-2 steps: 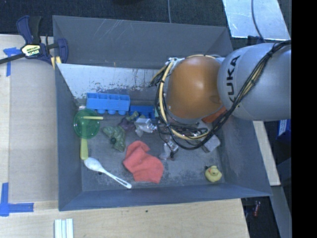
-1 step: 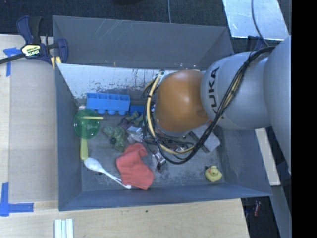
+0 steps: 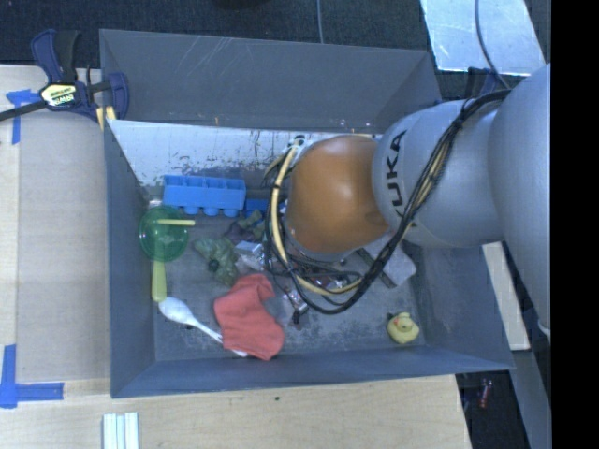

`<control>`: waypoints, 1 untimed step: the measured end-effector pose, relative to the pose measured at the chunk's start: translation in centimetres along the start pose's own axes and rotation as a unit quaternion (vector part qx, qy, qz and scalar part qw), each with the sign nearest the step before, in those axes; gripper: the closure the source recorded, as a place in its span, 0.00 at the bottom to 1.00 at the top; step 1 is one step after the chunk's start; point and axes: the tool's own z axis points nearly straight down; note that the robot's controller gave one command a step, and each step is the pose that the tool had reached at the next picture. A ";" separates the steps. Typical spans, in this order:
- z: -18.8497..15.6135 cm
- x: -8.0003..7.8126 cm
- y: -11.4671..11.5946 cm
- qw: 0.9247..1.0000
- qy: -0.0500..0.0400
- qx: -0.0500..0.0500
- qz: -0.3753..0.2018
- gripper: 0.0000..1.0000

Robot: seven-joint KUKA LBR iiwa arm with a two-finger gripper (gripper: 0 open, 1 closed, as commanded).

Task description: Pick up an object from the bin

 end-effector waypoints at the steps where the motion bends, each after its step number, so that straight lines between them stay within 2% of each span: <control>1: -0.7 -0.5 0.6 0.993 0.000 0.000 -0.119 0.00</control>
Offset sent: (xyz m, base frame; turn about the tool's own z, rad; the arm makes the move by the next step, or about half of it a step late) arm -0.0054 0.0307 -0.0013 -0.5212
